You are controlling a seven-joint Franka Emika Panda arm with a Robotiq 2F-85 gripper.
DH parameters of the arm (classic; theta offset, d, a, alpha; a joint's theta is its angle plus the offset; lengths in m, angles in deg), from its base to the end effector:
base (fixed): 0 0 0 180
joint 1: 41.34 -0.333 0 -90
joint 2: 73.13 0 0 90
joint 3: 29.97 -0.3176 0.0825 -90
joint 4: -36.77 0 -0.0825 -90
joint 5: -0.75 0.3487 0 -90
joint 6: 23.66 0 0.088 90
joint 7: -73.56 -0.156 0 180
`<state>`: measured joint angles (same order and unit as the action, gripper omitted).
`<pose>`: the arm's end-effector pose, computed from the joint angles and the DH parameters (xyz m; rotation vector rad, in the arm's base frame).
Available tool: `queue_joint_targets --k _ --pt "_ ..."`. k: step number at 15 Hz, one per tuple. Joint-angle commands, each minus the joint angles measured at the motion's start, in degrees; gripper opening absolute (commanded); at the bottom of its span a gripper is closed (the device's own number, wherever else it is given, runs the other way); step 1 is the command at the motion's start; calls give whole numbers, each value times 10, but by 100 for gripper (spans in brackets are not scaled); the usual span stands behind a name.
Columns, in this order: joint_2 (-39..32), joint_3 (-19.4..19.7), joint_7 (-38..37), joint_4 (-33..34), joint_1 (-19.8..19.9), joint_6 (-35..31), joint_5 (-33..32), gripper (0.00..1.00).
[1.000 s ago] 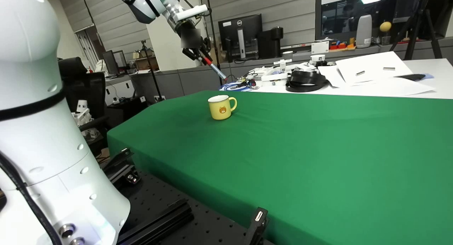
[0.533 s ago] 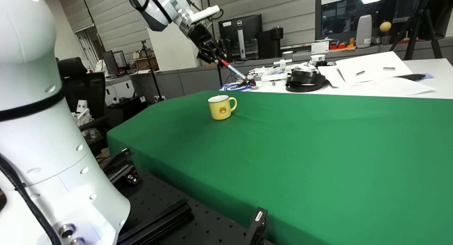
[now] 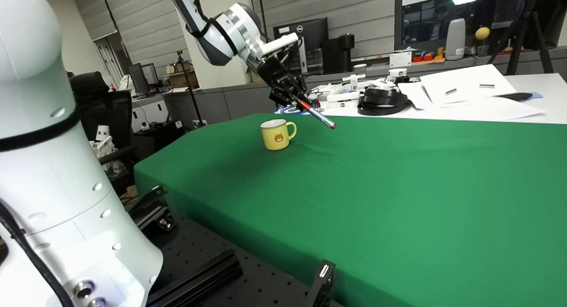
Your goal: Remove the pen from the yellow cup
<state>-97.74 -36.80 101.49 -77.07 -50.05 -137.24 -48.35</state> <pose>0.5440 0.0661 0.2248 1.9834 1.4905 -0.5945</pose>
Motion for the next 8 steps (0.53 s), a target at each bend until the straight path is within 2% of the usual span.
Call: queue_joint_targets --k 1,7,8 --pt "-29 15 -47 -19 13 -20 -38 6" --pt "-80 26 -73 -9 29 -16 -48 6" --pt "-78 26 -78 -5 30 -14 -45 50"
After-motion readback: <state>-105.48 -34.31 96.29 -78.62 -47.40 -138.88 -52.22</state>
